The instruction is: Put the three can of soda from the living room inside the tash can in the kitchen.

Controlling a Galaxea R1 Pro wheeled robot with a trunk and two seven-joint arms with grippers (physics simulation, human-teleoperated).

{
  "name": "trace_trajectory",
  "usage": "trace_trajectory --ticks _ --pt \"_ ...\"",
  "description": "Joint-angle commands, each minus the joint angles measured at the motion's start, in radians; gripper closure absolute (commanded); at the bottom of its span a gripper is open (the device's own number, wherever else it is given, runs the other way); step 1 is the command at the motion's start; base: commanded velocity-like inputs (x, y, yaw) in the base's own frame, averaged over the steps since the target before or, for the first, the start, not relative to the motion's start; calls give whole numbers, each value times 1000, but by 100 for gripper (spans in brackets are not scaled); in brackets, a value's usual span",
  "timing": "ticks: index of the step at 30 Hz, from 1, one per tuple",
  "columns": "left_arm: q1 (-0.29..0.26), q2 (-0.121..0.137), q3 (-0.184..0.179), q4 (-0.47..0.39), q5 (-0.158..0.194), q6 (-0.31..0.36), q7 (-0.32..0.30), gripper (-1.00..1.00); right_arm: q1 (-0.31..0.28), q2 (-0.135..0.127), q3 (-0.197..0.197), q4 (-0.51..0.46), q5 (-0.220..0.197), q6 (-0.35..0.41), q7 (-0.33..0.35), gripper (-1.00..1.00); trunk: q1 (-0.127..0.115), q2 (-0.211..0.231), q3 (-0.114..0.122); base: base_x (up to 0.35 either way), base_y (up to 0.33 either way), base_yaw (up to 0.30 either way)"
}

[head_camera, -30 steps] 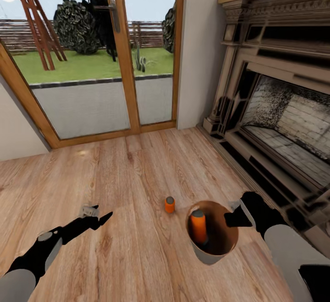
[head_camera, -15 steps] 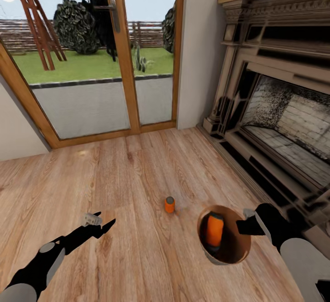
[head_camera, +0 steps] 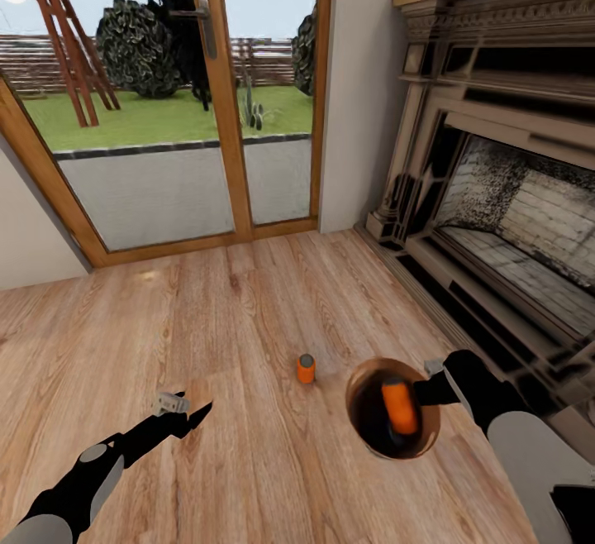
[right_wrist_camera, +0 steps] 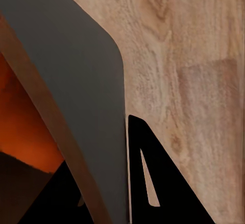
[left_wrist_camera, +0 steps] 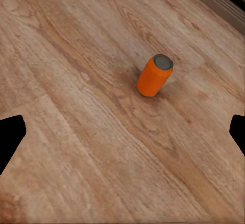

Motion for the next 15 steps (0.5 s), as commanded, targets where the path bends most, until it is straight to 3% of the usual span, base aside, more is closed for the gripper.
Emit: trace_trajectory --ticks 1,3,7,15 --pt "0 0 0 0 0 0 6 -100 -2 6 -1 0 -6 3 3 100 0 0 0 0 0 0" --pt "0 0 0 0 0 0 7 -100 -2 17 -1 0 5 3 3 100 0 0 0 0 0 0" --pt "0 0 0 0 0 0 7 -100 -2 17 -1 0 17 3 3 100 0 0 0 0 0 0" --pt "1 4 10 -2 1 0 -4 -100 -3 19 0 -1 81 3 5 100 0 0 0 0 0 0"
